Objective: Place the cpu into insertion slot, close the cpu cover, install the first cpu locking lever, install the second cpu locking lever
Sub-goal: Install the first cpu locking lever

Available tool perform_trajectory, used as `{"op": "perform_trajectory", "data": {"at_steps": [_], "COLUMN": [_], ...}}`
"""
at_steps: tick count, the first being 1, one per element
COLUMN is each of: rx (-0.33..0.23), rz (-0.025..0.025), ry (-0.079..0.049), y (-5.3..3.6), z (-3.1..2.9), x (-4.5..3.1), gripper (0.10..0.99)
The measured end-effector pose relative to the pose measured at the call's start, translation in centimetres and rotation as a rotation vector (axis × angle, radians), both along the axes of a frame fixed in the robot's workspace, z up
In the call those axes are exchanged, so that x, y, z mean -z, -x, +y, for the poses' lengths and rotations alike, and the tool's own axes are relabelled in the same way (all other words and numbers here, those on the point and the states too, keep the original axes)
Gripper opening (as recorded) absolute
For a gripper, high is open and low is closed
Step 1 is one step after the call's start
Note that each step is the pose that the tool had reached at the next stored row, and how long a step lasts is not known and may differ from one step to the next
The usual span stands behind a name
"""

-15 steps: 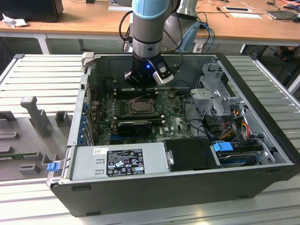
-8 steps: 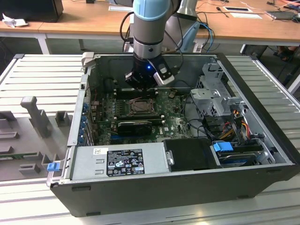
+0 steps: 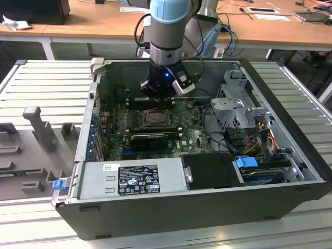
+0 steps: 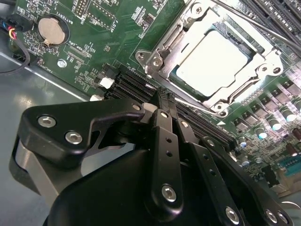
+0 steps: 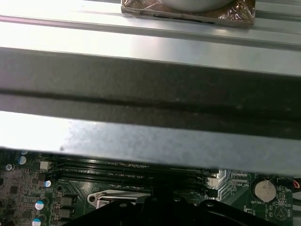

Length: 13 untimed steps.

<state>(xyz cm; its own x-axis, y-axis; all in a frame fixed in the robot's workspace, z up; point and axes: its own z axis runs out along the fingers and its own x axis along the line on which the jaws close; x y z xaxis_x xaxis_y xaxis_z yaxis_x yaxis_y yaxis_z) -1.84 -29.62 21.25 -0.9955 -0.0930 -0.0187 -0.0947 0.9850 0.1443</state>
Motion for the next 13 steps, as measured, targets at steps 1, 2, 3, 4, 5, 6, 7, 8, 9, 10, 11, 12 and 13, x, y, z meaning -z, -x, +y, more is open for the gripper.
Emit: {"op": "perform_trajectory", "data": {"at_steps": [1,2,3,4,5,6,7,8,9,10,11,12,13], "rx": [-0.003,-0.005,-0.007,-0.009,-0.011,-0.014,-0.018,-0.021,-0.023,-0.026,-0.029,-0.031,-0.033], "rz": [0.0,0.0,0.0001,0.0001,0.0001,0.0001,0.0,0.0001,0.0,0.0001,0.0,0.0001,0.0001], "ry": [0.0,0.0,0.0,0.0,0.0,0.0,0.0,0.0,0.0,0.0,0.0,0.0,0.0], "y": [-0.01,-0.02,-0.04,-0.07,-0.1,-0.13,-0.15,-0.15,-0.16,-0.17,-0.17,-0.18,-0.19], "z": [0.0,0.0,0.0,0.0,0.0,0.0,0.0,0.0,0.0,0.0,0.01,0.0,0.0], "x": [0.06,0.11,0.15,0.18,0.22,0.24,0.3,0.33,0.37,0.4,0.45,0.48,0.52], "gripper": [0.106,0.106,0.106,0.106,0.106,0.106,0.106,0.106,0.106,0.106,0.106,0.106,0.106]}}
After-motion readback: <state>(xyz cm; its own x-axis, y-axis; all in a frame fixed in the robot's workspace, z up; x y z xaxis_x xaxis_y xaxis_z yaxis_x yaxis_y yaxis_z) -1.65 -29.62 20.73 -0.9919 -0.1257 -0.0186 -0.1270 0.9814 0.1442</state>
